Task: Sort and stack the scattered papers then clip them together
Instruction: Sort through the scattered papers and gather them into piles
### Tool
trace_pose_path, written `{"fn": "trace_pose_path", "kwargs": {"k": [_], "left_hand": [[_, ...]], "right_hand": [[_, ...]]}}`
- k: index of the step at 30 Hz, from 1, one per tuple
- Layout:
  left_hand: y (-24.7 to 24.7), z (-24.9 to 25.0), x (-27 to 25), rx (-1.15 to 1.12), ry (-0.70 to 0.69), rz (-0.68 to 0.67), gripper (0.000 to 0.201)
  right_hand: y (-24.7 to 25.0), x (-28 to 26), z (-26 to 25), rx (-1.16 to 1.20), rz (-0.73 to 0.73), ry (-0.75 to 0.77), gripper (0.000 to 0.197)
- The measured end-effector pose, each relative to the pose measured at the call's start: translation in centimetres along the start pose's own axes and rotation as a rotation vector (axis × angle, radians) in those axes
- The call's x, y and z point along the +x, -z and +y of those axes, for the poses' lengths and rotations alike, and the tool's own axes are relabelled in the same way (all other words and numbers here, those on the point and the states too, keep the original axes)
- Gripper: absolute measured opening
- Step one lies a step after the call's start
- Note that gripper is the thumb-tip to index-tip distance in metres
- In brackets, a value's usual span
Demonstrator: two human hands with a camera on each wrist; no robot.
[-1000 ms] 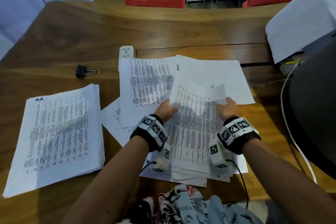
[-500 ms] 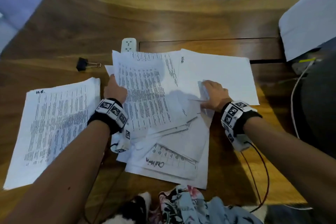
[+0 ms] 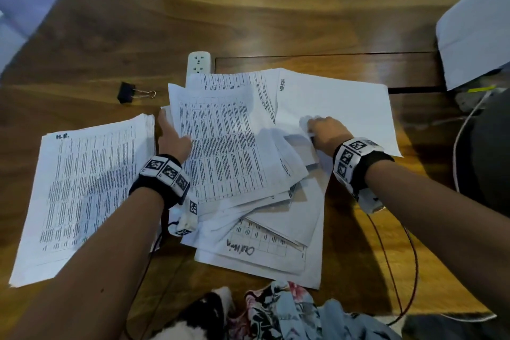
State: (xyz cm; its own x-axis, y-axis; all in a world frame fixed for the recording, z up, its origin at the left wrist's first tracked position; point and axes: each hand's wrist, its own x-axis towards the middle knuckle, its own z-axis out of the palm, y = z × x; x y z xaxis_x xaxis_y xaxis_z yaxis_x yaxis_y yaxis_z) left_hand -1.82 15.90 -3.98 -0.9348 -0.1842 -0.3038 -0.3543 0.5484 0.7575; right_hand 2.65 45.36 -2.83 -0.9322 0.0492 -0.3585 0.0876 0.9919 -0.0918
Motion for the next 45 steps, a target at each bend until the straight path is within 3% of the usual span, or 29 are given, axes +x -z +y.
{"fn": "trace_pose_path", "kwargs": {"k": [4,9,14,18,20,22,24,25,26,28,32,34,36,38,40,41,42,45], "left_hand": [[0.1,-0.5,0.4,-0.01,0.027,0.011,0.075],[0.1,-1.1,0.1,0.215,0.075,-0.105,0.059],[-1.0,-1.0,-0.5,0.322,-0.047,-0.145,0.036],[-1.9,-0.4,-1.7,0.278,-0.091,-0.165,0.029],[-2.0,-0.3,-1.9,0.205,-0.055,-0.195,0.03],[-2.0,0.0,-1.9,0.111,-0.021,-0.211,0.034],[-1.8,0.1,-2.2,-0.052,0.031,-0.247,0.051],[-1.7,-0.4,-2.1,-0.145,0.097,-0.242,0.053],[-1.4,-0.8,-2.4,-0.269,0.191,-0.23,0.042],[-1.5,-2.0,-1.8,-0.417,0.311,-0.246,0.045],[-1.6,-0.5,-2.5,-0.402,0.07,-0.241,0.069],[-1.9,-0.3,-2.4,-0.328,-0.021,-0.254,0.056],[-2.2,-0.5,-2.3,-0.264,0.007,-0.285,0.046],[-2.4,-1.1,-1.8,-0.201,0.103,-0.322,0.062],[-2.4,-1.3,-1.9,-0.187,0.119,-0.356,0.074],[-2.3,-1.3,-2.1,-0.177,0.098,-0.371,0.071],[-2.5,-1.7,-2.0,-0.172,0.061,-0.391,0.06],[-2.7,-2.2,-2.2,-0.043,-0.071,-0.384,0.013]], "right_hand": [[1.5,-0.4,0.2,0.2,0.175,-0.163,0.024],[4.3,-1.8,-1.7,0.384,0.494,-0.258,0.027],[5.8,-3.2,-4.1,0.497,0.566,-0.076,0.028],[9.7,-5.7,-6.1,0.821,0.826,0.153,0.024],[11.9,-7.1,-7.1,1.153,0.829,0.321,0.022],[12.6,-7.7,-7.3,1.487,0.697,0.416,0.016],[12.2,-7.8,-7.1,1.669,0.532,0.359,0.016],[11.5,-7.6,-6.8,1.682,0.475,0.285,0.02],[10.5,-7.3,-6.5,1.674,0.419,0.202,0.023],[7.9,-6.5,-5.7,1.598,0.318,0.042,0.017],[2.1,-4.1,-4.1,1.373,0.244,-0.265,0.025],[0.0,-3.2,-3.8,1.302,0.247,-0.387,0.025],[-1.5,-2.7,-3.6,1.218,0.231,-0.488,0.036],[-2.4,-2.5,-3.6,1.09,0.207,-0.543,0.042],[-2.9,-2.6,-3.8,0.951,0.267,-0.527,0.015],[-3.1,-2.7,-3.8,0.88,0.291,-0.507,0.01],[-3.3,-2.7,-3.8,0.817,0.303,-0.493,0.022],[-3.5,-2.7,-3.2,0.737,0.305,-0.462,0.036]]}}
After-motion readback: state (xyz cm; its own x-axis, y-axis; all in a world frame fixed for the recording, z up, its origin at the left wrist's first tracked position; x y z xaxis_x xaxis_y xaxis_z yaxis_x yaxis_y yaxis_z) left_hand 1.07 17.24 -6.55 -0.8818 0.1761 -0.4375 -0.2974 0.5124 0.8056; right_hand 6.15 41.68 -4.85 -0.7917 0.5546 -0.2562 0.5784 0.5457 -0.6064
